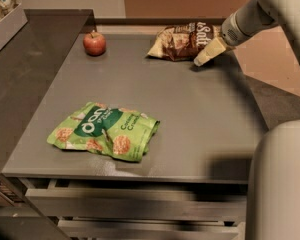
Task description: Move brown chip bag near green rice chip bag
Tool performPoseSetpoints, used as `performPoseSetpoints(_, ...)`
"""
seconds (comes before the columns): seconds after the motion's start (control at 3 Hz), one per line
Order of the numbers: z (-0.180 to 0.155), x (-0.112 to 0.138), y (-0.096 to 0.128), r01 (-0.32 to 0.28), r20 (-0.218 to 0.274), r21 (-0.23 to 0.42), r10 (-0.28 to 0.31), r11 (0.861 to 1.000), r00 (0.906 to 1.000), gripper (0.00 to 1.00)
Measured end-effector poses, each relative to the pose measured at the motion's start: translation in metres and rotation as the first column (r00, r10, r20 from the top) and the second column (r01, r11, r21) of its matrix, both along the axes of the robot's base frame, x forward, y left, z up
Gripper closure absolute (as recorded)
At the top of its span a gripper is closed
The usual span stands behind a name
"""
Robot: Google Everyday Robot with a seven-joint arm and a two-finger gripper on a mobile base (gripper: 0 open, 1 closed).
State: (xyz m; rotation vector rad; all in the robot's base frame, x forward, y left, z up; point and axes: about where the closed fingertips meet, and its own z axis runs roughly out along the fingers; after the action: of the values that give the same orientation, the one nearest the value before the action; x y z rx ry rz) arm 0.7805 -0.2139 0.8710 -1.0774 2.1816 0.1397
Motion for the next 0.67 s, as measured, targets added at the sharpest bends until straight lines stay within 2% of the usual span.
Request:
performPoseSetpoints(0.33, -0.0001, 0.0084, 0.0098, -0.031, 0.008, 0.031, 0.030, 0.999, 0.9995, 0.16)
performPoseSetpoints(0.67, 0.0048, 0.0103, 0.0135, -0.048, 0.020, 0.051, 0.047, 0.998, 0.9987, 0.40)
